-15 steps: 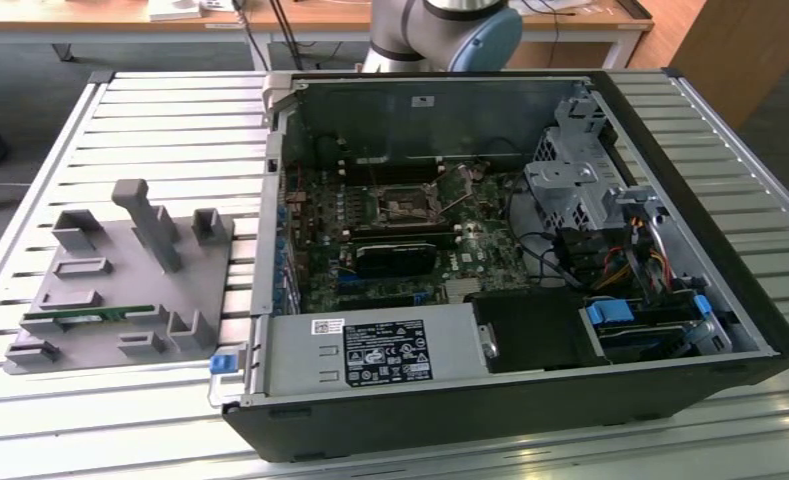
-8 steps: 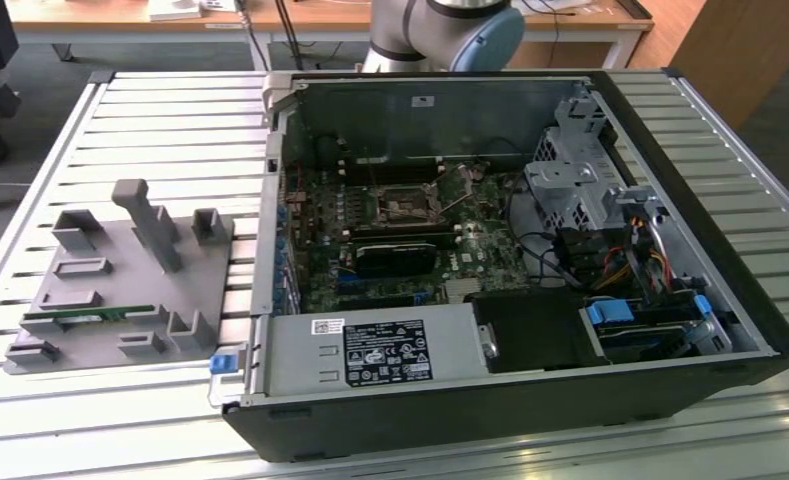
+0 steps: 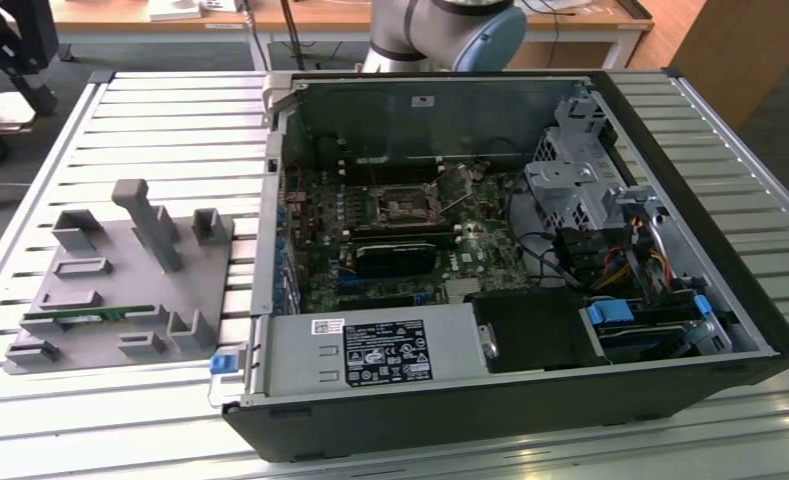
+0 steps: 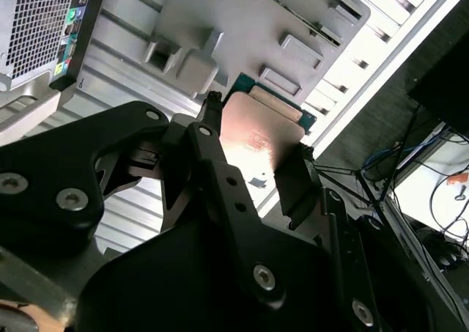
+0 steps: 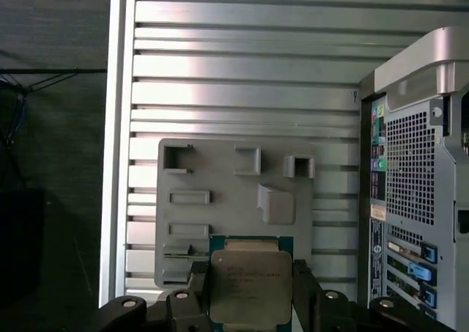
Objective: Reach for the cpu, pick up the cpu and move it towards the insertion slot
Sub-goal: 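Pick up the cpu and move it towards the insertion slot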
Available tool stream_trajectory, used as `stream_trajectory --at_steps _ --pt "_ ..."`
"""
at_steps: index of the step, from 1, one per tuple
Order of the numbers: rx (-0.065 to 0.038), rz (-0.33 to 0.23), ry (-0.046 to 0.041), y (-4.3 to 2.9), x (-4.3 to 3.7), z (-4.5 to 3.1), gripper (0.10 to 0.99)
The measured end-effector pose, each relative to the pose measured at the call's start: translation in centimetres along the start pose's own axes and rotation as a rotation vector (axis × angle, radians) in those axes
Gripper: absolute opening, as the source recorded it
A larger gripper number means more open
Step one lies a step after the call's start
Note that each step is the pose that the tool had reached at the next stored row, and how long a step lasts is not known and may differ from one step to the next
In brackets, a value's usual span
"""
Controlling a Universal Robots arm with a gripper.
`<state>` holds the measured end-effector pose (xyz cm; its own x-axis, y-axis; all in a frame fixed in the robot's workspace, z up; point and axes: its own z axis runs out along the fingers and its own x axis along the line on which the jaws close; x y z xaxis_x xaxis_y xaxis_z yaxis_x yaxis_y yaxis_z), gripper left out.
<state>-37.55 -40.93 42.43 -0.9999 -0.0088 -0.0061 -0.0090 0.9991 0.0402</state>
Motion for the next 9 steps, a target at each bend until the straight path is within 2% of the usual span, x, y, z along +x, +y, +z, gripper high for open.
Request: stream_trajectory --at_steps 5,9 --pt "0.0 0.0 0.0001 -0.02 -1.58 0.01 0.537" --pt "0.0 0.0 0.0001 -0.02 -2.49 0.02 0.537"
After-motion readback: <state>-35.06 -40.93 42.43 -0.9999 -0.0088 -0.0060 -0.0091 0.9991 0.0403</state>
